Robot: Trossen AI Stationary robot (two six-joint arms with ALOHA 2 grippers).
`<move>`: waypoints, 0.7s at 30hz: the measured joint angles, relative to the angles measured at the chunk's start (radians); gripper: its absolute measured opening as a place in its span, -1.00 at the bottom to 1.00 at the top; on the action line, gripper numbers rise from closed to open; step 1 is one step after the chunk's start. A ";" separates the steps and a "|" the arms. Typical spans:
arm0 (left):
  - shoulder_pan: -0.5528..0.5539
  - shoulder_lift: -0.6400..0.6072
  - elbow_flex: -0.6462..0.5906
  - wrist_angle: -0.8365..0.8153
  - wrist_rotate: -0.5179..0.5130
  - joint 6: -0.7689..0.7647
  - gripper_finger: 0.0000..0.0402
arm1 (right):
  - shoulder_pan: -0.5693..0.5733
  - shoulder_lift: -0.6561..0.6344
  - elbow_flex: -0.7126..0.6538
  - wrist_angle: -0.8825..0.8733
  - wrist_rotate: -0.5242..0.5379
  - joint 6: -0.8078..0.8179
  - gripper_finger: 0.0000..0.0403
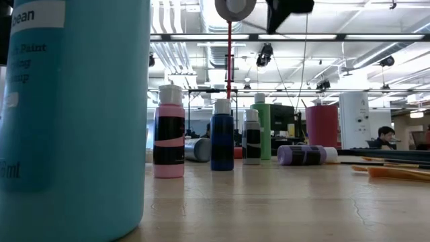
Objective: Pick & Place Paint Supplies
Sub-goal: Put the gold paintbrush into the pink cup
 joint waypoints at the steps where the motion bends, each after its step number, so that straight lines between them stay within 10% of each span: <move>1: 0.000 0.000 0.000 0.000 0.000 0.000 -0.88 | -0.033 -0.004 -0.009 0.000 -0.011 -0.027 -0.95; 21: 0.000 0.000 0.000 0.000 0.000 0.000 -0.88 | -0.510 -0.122 -0.274 0.001 0.023 -0.262 -0.96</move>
